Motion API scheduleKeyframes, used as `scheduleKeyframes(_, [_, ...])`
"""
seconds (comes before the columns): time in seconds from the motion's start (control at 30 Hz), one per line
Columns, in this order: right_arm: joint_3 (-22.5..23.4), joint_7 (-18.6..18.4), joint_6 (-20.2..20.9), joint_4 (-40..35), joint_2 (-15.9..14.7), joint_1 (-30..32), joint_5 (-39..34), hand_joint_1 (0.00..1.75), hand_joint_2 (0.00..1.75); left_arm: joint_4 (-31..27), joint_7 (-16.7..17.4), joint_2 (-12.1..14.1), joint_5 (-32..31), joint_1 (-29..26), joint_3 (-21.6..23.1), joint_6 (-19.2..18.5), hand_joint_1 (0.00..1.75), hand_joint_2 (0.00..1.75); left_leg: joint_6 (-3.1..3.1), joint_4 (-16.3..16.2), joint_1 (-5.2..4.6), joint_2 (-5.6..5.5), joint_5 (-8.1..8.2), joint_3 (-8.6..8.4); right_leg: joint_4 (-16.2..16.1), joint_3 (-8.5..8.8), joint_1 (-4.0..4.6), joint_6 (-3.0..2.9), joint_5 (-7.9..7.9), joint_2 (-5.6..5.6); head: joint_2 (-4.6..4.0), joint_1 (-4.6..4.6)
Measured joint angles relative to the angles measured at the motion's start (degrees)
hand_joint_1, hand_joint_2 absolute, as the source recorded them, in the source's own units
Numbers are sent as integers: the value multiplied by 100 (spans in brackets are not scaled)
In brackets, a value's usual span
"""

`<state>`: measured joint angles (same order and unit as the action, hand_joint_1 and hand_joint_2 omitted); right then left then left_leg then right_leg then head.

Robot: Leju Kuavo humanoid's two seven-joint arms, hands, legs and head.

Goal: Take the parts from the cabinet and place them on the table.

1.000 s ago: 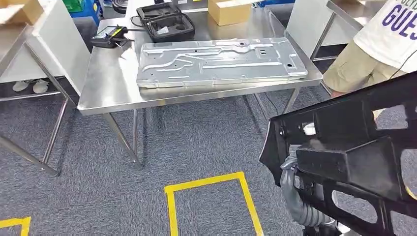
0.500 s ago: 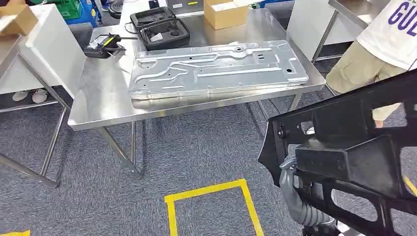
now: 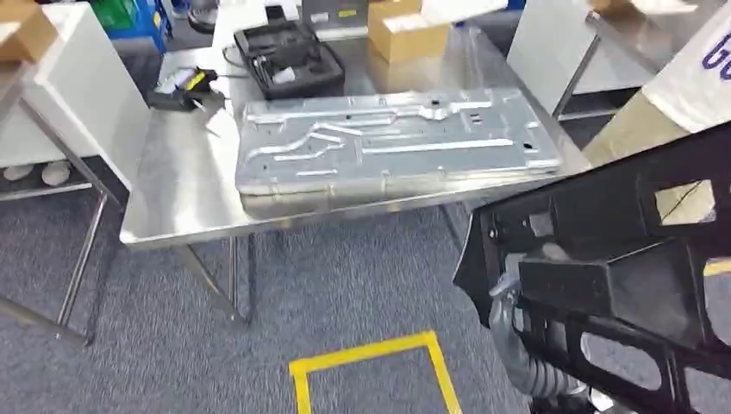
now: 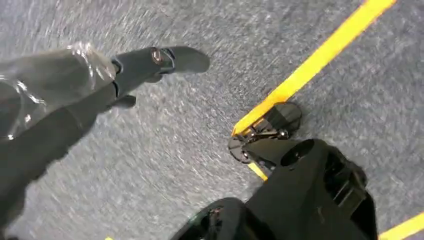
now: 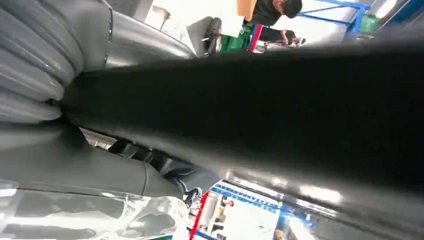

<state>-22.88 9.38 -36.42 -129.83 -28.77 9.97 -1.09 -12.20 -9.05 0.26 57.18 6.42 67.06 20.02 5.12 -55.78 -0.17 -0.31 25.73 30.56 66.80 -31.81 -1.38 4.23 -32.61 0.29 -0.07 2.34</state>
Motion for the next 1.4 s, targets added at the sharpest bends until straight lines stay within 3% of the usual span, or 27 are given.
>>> scheduleKeyframes(0.07, [0,0,-2,0,0,5,0,175,175,0,0,-2,-2,-17,2,0,0,175,27,0,-20,-6,102,-89,624,-541,12,-3,-332,0,0,0])
scheduleKeyframes(0.1, [-2,0,0,0,0,7,0,175,175,0,0,0,-5,-29,2,0,0,175,28,0,-32,-9,162,-161,642,-672,20,0,-344,1,0,2])
scheduleKeyframes(0.13, [-2,0,-2,0,0,7,0,175,175,0,0,0,-7,-45,2,0,0,175,23,0,-43,-18,237,-265,421,-695,33,-29,-202,1,0,0])
scheduleKeyframes(0.17, [-2,0,-2,0,0,9,-2,175,175,0,4,0,-11,-60,6,0,0,175,21,2,-51,-20,313,-378,24,-627,48,-72,106,1,0,2])
scheduleKeyframes(0.23, [0,0,-4,0,-2,10,0,175,175,0,11,-7,-11,-89,11,0,0,175,9,22,-62,-17,474,-501,-888,-460,116,-189,992,-4,0,2])
scheduleKeyframes(0.27, [-2,2,-11,6,4,27,4,175,175,0,17,-15,-18,-82,13,-2,0,175,-28,-6,-88,-20,538,-635,-891,-467,138,-195,936,10,0,-37])
scheduleKeyframes(0.3, [-4,2,-15,7,9,29,7,175,175,0,18,-15,-15,-77,15,0,0,175,-78,25,-84,-22,588,-619,-882,-438,170,-198,852,5,0,-15])
scheduleKeyframes(0.4, [0,4,-20,0,9,23,15,175,175,0,22,-15,-15,-57,17,9,0,175,-163,-93,-84,-16,524,-709,-987,-268,141,-315,851,35,0,-15])
scheduleKeyframes(0.47, [0,9,-20,0,11,19,24,175,175,0,20,-9,-18,-42,20,11,0,175,-233,-605,-58,-10,607,-445,-1065,-105,95,-376,781,26,0,-35])
scheduleKeyframes(0.53, [-2,6,-20,0,15,28,22,175,175,0,15,-7,4,-31,15,11,0,175,-315,-1487,-5,-8,978,169,-1065,-18,82,-374,681,31,0,-55])
scheduleKeyframes(0.6, [-2,6,-20,0,18,28,22,175,175,0,4,-4,2,39,7,2,0,175,-344,-1792,23,-6,1104,537,-1064,111,66,-354,570,29,0,-50])
scheduleKeyframes(0.63, [-2,6,-20,0,24,30,22,175,175,0,7,-9,0,38,7,2,0,175,-369,-1634,34,-5,999,559,-1065,201,57,-340,506,31,0,-50])
scheduleKeyframes(0.67, [-2,6,-20,0,24,31,22,175,175,0,9,-9,0,35,7,2,0,175,-386,-1294,46,-4,742,497,-1065,303,51,-321,438,36,0,-50])
scheduleKeyframes(0.73, [-2,6,-22,0,24,37,26,175,175,0,37,-4,0,6,7,2,0,175,-359,-334,46,-1,-102,324,-1082,464,38,-280,303,39,0,-50])
scheduleKeyframes(0.77, [-4,4,-24,4,26,43,35,175,175,0,52,0,2,6,4,2,0,175,-317,-247,-5,-3,-146,399,-1072,527,44,-244,267,44,0,-54])
scheduleKeyframes(0.8, [-4,-9,-26,-2,26,51,39,175,175,0,74,2,0,13,4,-4,0,175,-262,-152,-36,3,-61,370,-1101,477,39,-214,253,61,0,-57])
scheduleKeyframes(0.87, [-2,-35,-30,0,24,68,50,175,175,0,81,0,0,26,2,0,0,175,-159,-97,-50,-3,-118,327,-1113,526,44,-133,275,56,0,-54])
scheduleKeyframes(0.93, [2,-55,-48,-4,22,67,76,175,175,0,98,-2,-4,13,4,-2,0,175,-93,35,6,-19,-107,111,-1050,583,22,-81,246,42,0,-52])
scheduleKeyframes(0.97, [2,-75,-57,-7,22,62,101,175,175,0,101,-2,-9,10,7,-2,0,175,-57,70,6,-22,-83,28,-764,471,25,-81,193,21,0,-43])
scheduleKeyframes(1.07, [2,-118,-63,-7,20,80,114,175,175,0,116,-4,-18,0,9,-2,0,175,-9,82,0,-21,42,-97,472,-374,17,-22,-258,18,0,-30])
scheduleKeyframes(1.1, [2,-120,-63,-7,20,89,114,175,175,0,116,-7,-18,-10,9,-2,0,175,-10,82,1,-21,94,-155,635,-561,17,-21,-284,18,0,-35])
scheduleKeyframes(1.13, [2,-120,-63,-7,20,89,114,175,175,0,116,-7,-18,-22,9,-2,0,175,-21,82,4,-26,156,-239,542,-634,17,-8,-142,17,0,-30])
scheduleKeyframes(1.23, [2,-160,-72,-7,15,90,166,175,175,0,116,-13,-20,-59,15,-2,0,175,-87,84,31,-35,354,-524,-806,-255,6,-5,888,0,0,-30])
scheduleKeyframes(1.27, [2,-184,-79,0,13,90,192,175,175,0,116,-11,-20,-64,15,-7,0,175,-132,92,17,-34,411,-552,-944,-226,21,5,865,-8,0,-41])
scheduleKeyframes(1.3, [2,-243,-83,-4,15,86,243,175,175,0,116,-11,-22,-60,15,-9,0,175,-165,77,8,-32,436,-573,-979,-250,39,-49,598,-65,-4,-24])
scheduleKeyframes(1.33, [7,-313,-98,-4,-2,108,287,175,175,0,118,-11,-18,-61,17,-4,0,175,-212,113,-12,-24,472,-526,-962,-234,63,-99,732,-80,0,-17])
scheduleKeyframes(1.4, [13,-424,-127,-9,-17,120,370,175,175,0,118,-11,-18,-56,17,0,0,175,-262,57,-16,-20,490,-648,-973,-200,42,-189,726,-50,0,-30])
